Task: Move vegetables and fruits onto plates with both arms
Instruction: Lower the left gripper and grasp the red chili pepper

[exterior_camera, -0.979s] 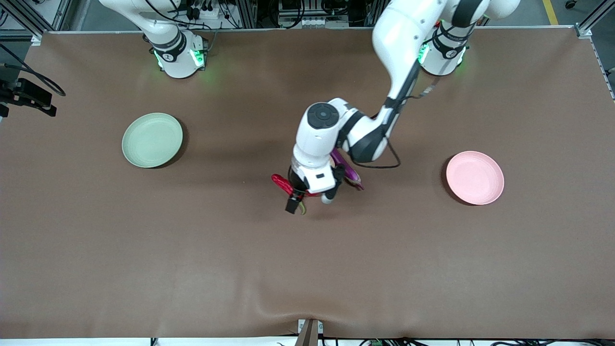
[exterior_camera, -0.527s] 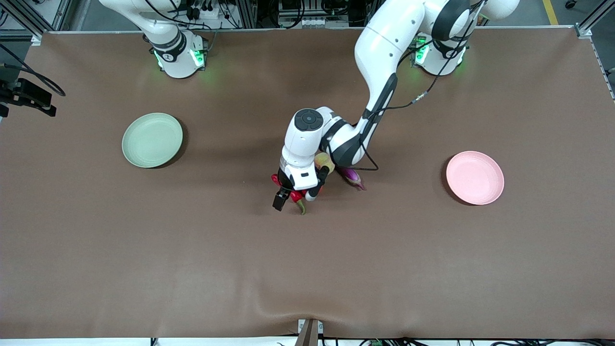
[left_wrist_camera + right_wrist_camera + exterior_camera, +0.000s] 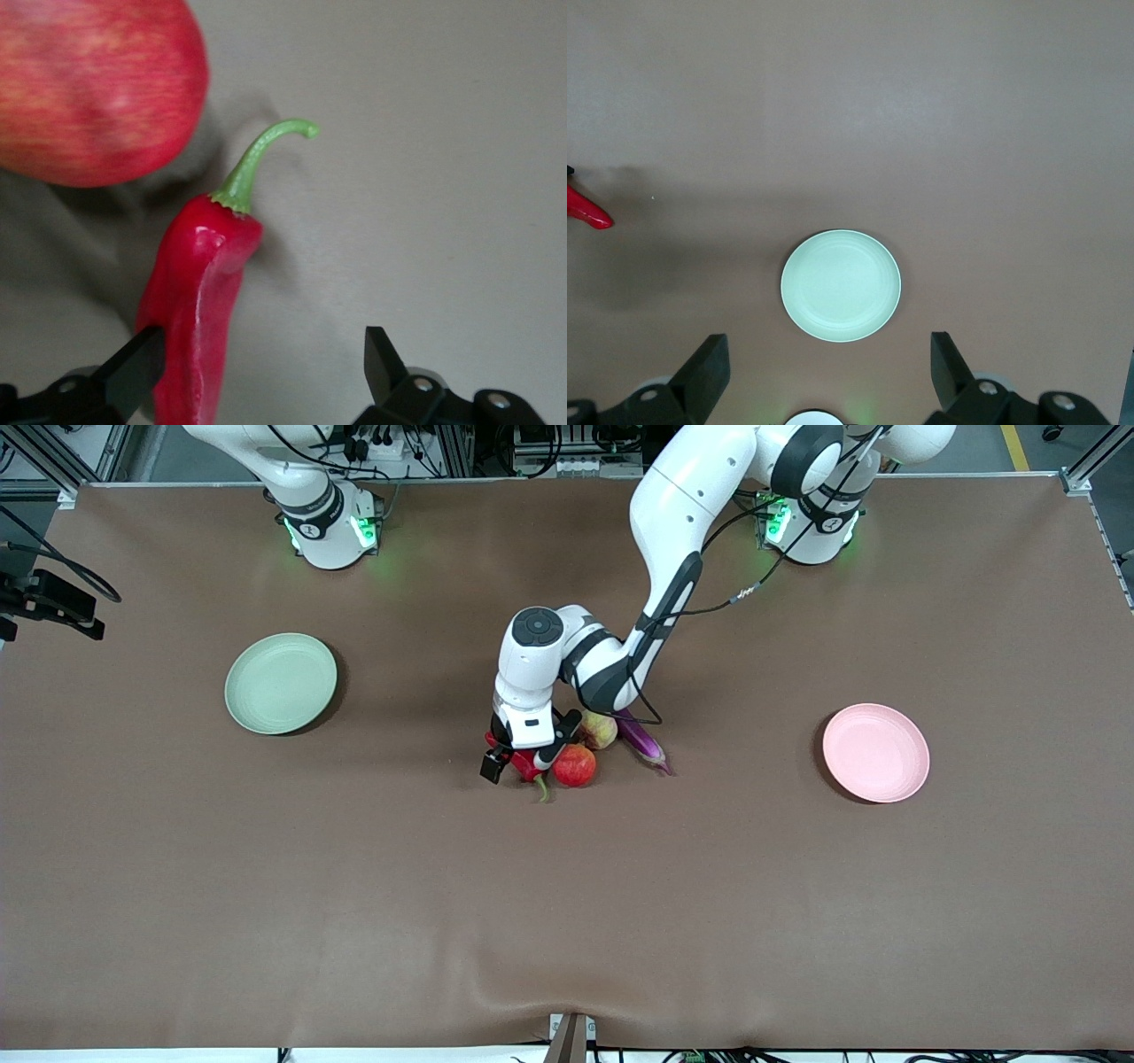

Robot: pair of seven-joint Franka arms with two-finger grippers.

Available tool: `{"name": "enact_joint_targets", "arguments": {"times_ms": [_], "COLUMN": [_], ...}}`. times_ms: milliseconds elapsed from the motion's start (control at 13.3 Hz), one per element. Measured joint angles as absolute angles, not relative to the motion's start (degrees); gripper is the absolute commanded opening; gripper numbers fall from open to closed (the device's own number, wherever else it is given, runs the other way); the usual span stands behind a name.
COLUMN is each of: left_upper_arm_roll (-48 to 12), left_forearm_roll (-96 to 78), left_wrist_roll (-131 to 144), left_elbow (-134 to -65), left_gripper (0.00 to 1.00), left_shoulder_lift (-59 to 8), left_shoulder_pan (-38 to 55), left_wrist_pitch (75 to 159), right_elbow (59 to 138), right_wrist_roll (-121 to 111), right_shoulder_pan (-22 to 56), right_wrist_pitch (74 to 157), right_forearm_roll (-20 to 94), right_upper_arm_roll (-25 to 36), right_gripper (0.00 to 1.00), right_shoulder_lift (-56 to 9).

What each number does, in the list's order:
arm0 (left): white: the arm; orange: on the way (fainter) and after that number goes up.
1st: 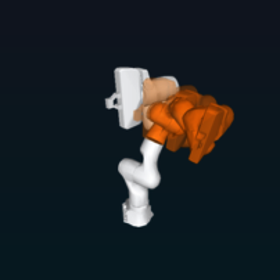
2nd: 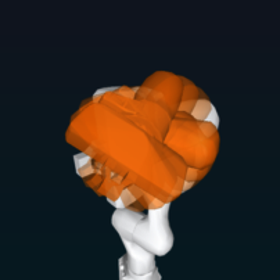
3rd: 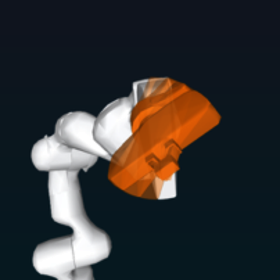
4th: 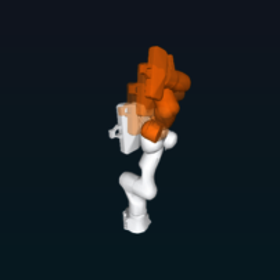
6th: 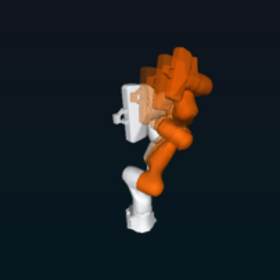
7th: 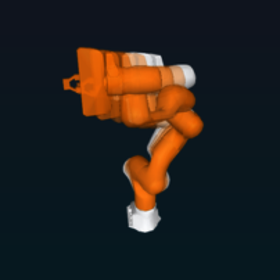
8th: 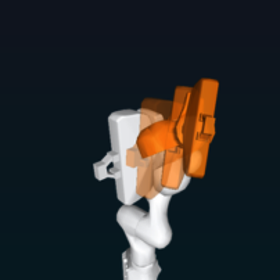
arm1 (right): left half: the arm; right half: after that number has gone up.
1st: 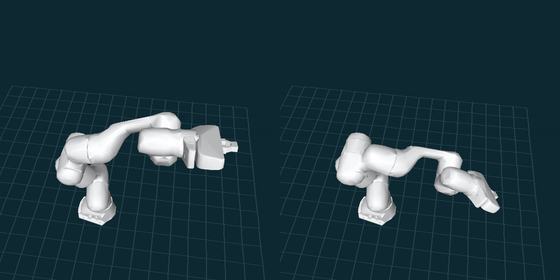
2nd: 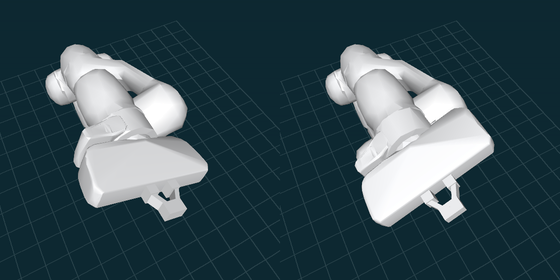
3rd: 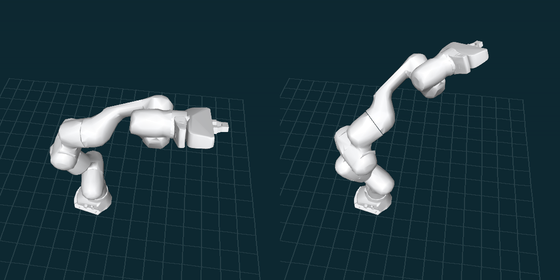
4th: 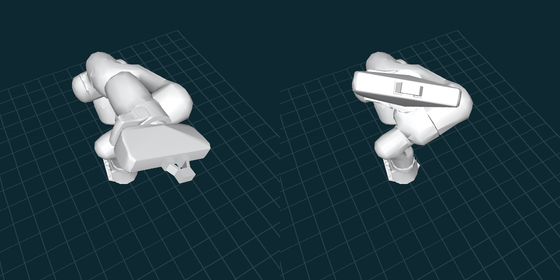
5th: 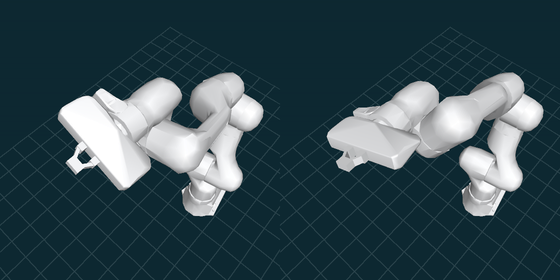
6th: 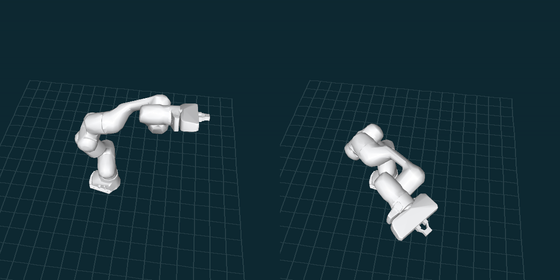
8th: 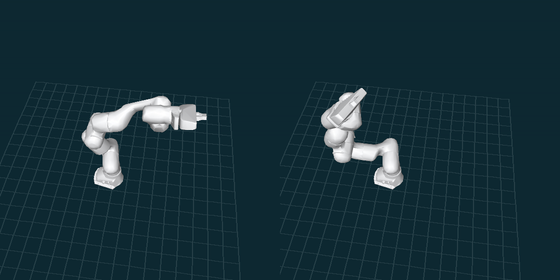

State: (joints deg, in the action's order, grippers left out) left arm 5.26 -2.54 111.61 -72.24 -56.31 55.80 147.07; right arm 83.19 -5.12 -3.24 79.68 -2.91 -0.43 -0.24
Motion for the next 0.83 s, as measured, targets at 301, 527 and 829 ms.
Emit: {"name": "enact_joint_targets", "arguments": {"times_ms": [301, 527, 829], "left_upper_arm_roll": [5.25, 5.25, 5.21], "left_forearm_roll": [-3.48, -3.90, -4.06], "left_wrist_roll": [111.62, 111.62, 111.64], "left_elbow": [-72.18, -72.21, -72.44], "left_gripper": [1.00, 1.00, 0.36], "left_shoulder_lift": [-56.34, -56.40, -56.75], "left_shoulder_pan": [56.11, 56.11, 56.12], "left_wrist_pitch": [144.58, 144.12, 143.95], "right_elbow": [83.20, 83.22, 83.22], "right_wrist_roll": [-5.12, -5.13, -5.17], "right_shoulder_pan": [-3.32, -3.28, -2.88], "right_wrist_pitch": [79.67, 79.82, 79.96], "right_forearm_roll": [-2.89, -2.68, -2.45], "right_upper_arm_roll": [-0.37, -0.62, -1.31], "right_gripper": [1.00, 1.00, 1.00], "right_shoulder_lift": [-0.67, -1.27, -1.92]}}
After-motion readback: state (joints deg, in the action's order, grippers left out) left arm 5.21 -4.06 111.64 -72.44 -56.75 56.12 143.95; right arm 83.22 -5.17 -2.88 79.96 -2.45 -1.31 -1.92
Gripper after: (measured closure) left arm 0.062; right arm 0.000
